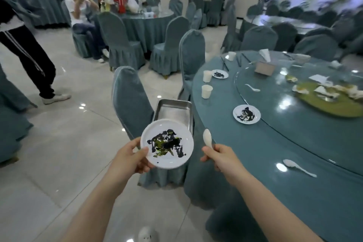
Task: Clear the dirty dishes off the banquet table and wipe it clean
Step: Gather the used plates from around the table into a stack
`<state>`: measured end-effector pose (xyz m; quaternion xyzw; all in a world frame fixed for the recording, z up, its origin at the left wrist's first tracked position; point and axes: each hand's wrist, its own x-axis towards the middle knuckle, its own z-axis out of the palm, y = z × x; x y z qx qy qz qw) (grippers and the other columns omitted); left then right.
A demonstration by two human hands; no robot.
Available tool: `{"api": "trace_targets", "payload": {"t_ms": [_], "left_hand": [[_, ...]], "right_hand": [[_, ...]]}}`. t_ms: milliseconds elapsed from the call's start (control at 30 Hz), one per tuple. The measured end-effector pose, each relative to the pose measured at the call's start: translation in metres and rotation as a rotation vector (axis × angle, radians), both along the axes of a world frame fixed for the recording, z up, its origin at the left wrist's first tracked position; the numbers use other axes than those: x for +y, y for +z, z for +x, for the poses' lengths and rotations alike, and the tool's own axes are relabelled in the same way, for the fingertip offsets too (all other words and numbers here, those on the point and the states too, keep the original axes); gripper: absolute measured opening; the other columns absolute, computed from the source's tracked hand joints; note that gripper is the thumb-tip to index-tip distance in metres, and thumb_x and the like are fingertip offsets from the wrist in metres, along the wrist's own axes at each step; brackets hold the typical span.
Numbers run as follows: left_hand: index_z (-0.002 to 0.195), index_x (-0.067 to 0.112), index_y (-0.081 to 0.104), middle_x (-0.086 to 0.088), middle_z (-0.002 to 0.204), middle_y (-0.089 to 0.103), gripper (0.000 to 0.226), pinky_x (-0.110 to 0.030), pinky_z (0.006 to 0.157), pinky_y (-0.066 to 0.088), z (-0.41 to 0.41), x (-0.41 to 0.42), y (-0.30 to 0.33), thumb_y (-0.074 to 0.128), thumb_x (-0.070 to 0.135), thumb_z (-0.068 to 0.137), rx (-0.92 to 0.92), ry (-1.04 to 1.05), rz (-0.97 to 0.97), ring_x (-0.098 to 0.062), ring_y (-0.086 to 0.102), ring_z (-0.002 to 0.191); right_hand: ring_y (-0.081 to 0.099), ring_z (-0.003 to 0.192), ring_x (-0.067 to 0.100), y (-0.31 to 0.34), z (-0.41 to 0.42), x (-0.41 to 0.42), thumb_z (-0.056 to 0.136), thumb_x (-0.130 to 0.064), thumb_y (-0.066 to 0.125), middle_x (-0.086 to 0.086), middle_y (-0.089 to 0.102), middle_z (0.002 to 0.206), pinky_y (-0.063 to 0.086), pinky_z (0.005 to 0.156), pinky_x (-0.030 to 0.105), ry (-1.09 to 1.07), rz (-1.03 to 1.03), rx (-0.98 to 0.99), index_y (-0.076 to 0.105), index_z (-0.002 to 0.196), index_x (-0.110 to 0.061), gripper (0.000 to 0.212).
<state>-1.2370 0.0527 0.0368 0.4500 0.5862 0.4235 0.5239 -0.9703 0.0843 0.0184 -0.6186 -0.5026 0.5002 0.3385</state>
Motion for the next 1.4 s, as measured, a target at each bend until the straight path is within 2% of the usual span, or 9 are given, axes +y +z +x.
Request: {"api": "trace_targets", "payload": {"t_ms": [167, 300, 500, 700, 933, 1167, 1233, 1300, 1400], "left_hand": [[0.118, 0.031, 0.058, -0.017, 0.072, 0.07, 0.029, -0.023, 0.05, 0.048, 0.023, 0.109, -0.009, 0.051, 0.014, 0.096, -0.049, -0.239, 0.006, -0.017, 0.06, 0.054], [0.114, 0.034, 0.056, -0.022, 0.07, 0.07, 0.026, -0.025, 0.051, 0.046, 0.046, 0.187, -0.005, 0.049, 0.016, 0.097, -0.065, -0.401, -0.032, -0.018, 0.057, 0.049], [0.117, 0.03, 0.055, -0.019, 0.069, 0.07, 0.024, -0.022, 0.048, 0.046, 0.086, 0.262, -0.008, 0.05, 0.016, 0.097, -0.037, -0.582, -0.066, -0.017, 0.058, 0.048], [0.122, 0.031, 0.05, -0.018, 0.074, 0.072, 0.027, -0.022, 0.049, 0.047, 0.133, 0.317, -0.022, 0.052, 0.022, 0.097, -0.002, -0.761, -0.17, -0.018, 0.062, 0.053], [0.115, 0.038, 0.048, -0.012, 0.081, 0.074, 0.029, -0.024, 0.053, 0.048, 0.197, 0.377, -0.048, 0.057, 0.02, 0.094, 0.063, -0.774, -0.259, -0.017, 0.065, 0.057], [0.119, 0.037, 0.045, -0.004, 0.079, 0.074, 0.036, -0.018, 0.054, 0.046, 0.275, 0.424, -0.084, 0.055, 0.014, 0.094, 0.177, -0.81, -0.292, -0.013, 0.063, 0.057], [0.121, 0.034, 0.046, -0.001, 0.083, 0.072, 0.037, -0.013, 0.051, 0.045, 0.293, 0.43, -0.094, 0.054, 0.01, 0.093, 0.209, -0.815, -0.291, -0.011, 0.062, 0.057], [0.124, 0.034, 0.047, -0.001, 0.085, 0.07, 0.041, -0.011, 0.051, 0.044, 0.31, 0.435, -0.105, 0.053, 0.008, 0.092, 0.257, -0.841, -0.274, -0.01, 0.06, 0.059], [0.122, 0.034, 0.051, 0.016, 0.068, 0.068, 0.045, -0.01, 0.053, 0.044, 0.329, 0.439, -0.12, 0.051, 0.002, 0.09, 0.309, -0.888, -0.23, 0.001, 0.059, 0.056]], "right_hand": [[0.036, 0.041, 0.006, 0.008, 0.01, 0.059, 0.09, -0.033, 0.061, 0.001, 0.071, 0.068, 0.03, 0.045, 0.022, -0.163, -0.025, 0.041, 0.063, 0.083, -0.01, 0.024], [0.026, 0.042, 0.009, 0.013, 0.02, 0.103, 0.092, -0.029, 0.059, 0.017, 0.071, 0.078, 0.024, 0.04, 0.021, -0.298, -0.05, 0.125, 0.065, 0.089, -0.002, 0.028], [0.028, 0.042, 0.008, 0.002, 0.041, 0.143, 0.09, -0.017, 0.061, -0.008, 0.055, 0.049, 0.024, 0.042, 0.023, -0.461, -0.058, 0.118, 0.059, 0.083, -0.003, 0.016], [0.027, 0.043, 0.009, -0.021, 0.08, 0.178, 0.083, -0.005, 0.057, -0.01, 0.042, 0.042, 0.022, 0.045, 0.024, -0.587, -0.143, 0.085, 0.054, 0.071, -0.009, 0.013], [0.028, 0.046, 0.013, -0.052, 0.143, 0.237, 0.077, -0.004, 0.058, -0.001, 0.037, 0.052, 0.022, 0.048, 0.027, -0.685, -0.169, 0.023, 0.047, 0.069, -0.009, 0.014], [0.042, 0.05, 0.013, -0.089, 0.205, 0.277, 0.079, -0.01, 0.063, 0.002, 0.056, 0.06, 0.032, 0.048, 0.025, -0.735, -0.183, -0.123, 0.06, 0.077, 0.0, 0.011], [0.049, 0.057, 0.014, -0.097, 0.216, 0.28, 0.08, -0.015, 0.064, 0.0, 0.062, 0.065, 0.036, 0.053, 0.028, -0.744, -0.169, -0.176, 0.062, 0.075, -0.008, 0.008], [0.05, 0.054, 0.005, -0.105, 0.227, 0.281, 0.081, -0.018, 0.063, -0.009, 0.061, 0.059, 0.035, 0.05, 0.025, -0.767, -0.161, -0.222, 0.059, 0.07, -0.017, 0.012], [0.05, 0.051, 0.0, -0.116, 0.236, 0.282, 0.083, -0.02, 0.063, -0.018, 0.058, 0.054, 0.032, 0.046, 0.017, -0.789, -0.158, -0.27, 0.054, 0.065, -0.025, 0.021]]}}
